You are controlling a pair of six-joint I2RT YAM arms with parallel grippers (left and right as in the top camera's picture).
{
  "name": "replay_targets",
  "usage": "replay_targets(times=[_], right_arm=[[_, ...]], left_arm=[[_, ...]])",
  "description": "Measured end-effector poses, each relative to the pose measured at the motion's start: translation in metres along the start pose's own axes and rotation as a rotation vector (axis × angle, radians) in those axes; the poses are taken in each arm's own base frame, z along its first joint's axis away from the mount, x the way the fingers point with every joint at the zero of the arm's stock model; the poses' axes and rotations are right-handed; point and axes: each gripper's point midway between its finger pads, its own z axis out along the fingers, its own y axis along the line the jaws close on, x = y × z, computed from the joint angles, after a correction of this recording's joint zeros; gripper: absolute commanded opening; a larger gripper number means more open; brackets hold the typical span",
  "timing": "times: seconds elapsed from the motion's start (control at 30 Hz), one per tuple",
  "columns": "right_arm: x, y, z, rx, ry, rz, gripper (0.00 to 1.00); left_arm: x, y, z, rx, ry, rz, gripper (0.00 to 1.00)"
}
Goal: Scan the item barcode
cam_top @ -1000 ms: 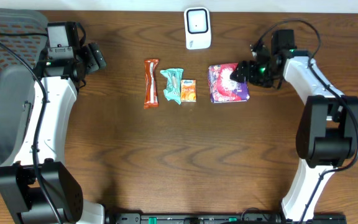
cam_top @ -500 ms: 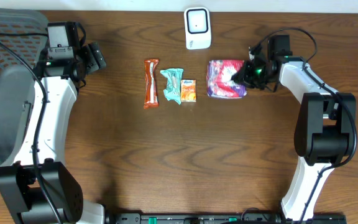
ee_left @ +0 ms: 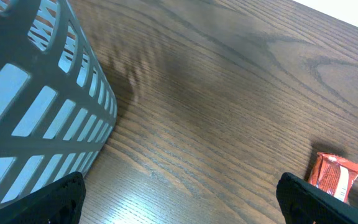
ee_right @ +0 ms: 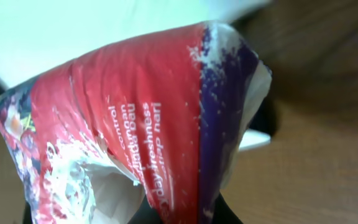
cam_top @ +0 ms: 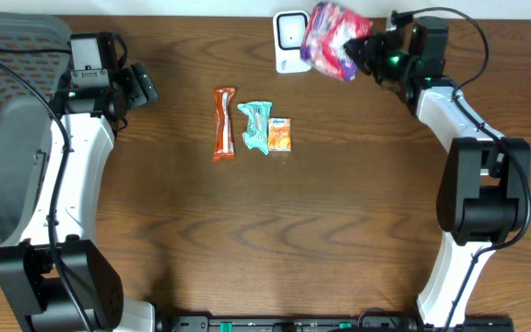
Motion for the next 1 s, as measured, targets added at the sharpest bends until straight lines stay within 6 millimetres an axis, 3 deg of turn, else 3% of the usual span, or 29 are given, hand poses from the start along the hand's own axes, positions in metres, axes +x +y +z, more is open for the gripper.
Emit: replay_targets(times=[0.17, 0.37, 0.63, 0.77, 1.0], right_arm=[[0.000, 0.008, 0.025, 0.096, -0.186, 0.034, 0.06], [0.022, 0.043, 0.050, 0.099, -0.337, -0.008, 0.05], [0.008, 0.079, 0.046, 0.026, -0.542, -0.036, 0.04], [0.005, 0.069, 0.047, 0.045, -0.562, -0.032, 0.03], [0.022, 0.012, 0.073, 0.141, -0.507, -0.017, 0.01]], left_arm=[[0.000, 0.000, 0.000, 0.000, 0.000, 0.000, 0.98], [0.000, 0.000, 0.000, 0.000, 0.000, 0.000, 0.98], [0.000, 0.000, 0.000, 0.000, 0.000, 0.000, 0.98], [0.000, 0.000, 0.000, 0.000, 0.000, 0.000, 0.98], [0.000, 0.000, 0.000, 0.001, 0.000, 0.000, 0.98]])
